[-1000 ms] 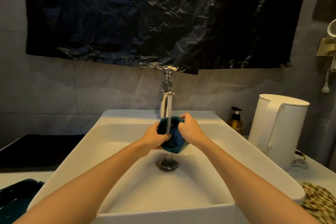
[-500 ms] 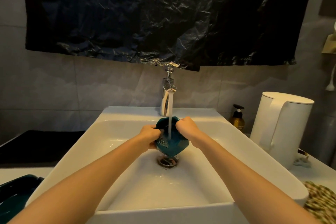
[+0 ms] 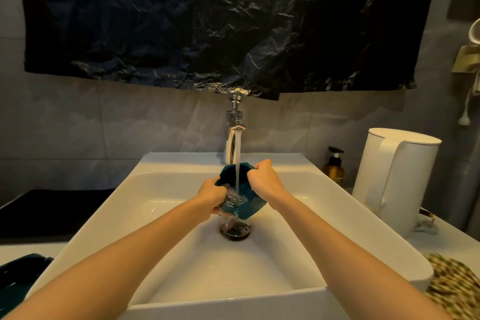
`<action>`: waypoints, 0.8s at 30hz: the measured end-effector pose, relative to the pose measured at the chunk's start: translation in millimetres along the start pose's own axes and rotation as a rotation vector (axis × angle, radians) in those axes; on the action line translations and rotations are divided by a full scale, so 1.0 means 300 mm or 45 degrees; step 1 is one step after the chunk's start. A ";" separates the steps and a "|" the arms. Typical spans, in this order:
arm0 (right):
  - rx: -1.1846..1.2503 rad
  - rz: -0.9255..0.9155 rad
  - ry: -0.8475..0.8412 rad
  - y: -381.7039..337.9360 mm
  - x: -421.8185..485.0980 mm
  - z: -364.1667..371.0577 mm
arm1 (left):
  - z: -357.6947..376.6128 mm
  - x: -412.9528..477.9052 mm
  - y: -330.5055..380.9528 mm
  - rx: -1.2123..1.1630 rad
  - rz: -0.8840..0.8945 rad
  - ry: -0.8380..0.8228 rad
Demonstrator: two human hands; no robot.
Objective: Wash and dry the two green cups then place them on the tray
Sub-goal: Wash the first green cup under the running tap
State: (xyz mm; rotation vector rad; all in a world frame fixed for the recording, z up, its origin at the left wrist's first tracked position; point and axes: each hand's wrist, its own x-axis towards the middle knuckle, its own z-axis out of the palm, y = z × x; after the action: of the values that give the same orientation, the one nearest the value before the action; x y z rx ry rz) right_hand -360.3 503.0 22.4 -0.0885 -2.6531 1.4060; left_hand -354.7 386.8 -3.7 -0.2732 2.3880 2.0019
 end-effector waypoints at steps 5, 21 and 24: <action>-0.005 -0.030 0.099 -0.003 -0.012 -0.027 | 0.005 -0.010 0.014 -0.147 -0.032 -0.237; -0.335 -0.132 -0.279 0.062 0.001 -0.014 | -0.064 -0.047 0.054 0.355 0.010 -0.100; -0.556 -0.286 -0.076 0.050 -0.008 -0.015 | -0.065 -0.051 0.058 0.443 0.054 -0.128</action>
State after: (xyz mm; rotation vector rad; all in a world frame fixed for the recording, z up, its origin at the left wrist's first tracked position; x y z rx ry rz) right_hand -357.3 514.8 12.4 0.2040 -2.8622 0.7612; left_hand -340.2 372.5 18.7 -0.1117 2.6340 1.5318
